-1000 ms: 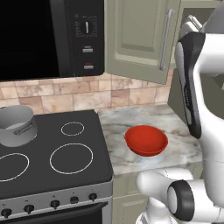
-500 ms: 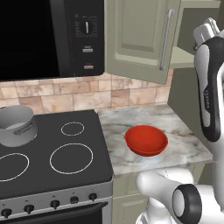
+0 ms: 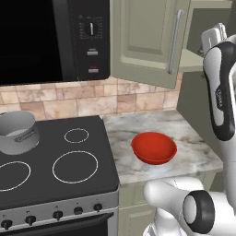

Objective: Open the cabinet and move the ladle to the pot. Then close the cabinet.

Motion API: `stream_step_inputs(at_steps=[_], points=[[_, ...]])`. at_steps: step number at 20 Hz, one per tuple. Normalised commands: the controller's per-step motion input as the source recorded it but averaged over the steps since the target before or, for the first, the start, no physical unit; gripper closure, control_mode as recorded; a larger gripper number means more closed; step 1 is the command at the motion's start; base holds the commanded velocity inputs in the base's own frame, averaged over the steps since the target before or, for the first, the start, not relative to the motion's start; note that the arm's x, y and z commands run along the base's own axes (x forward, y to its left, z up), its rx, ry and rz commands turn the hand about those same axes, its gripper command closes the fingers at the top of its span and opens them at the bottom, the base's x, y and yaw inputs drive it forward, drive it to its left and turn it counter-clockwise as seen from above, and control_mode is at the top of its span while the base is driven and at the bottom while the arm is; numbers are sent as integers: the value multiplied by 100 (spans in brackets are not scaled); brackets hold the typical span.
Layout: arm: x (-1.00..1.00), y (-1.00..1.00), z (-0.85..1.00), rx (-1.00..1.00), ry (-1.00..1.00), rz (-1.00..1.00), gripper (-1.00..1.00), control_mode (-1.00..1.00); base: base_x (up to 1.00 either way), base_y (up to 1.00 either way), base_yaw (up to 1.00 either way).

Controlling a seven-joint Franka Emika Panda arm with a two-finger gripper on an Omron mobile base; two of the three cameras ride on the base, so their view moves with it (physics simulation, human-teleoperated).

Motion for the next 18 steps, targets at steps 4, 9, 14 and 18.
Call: stream_step_inputs(at_steps=[4,9,14,18], points=[[27,0,-1,13,-1,0,-100,-100,0,0,0],[21,0,-9,9,0,1,-100,-100,0,0,0],[18,0,-5,1,-7,3,-100,-100,0,0,0],[22,0,-10,0,-11,2,-100,-100,0,0,0]])
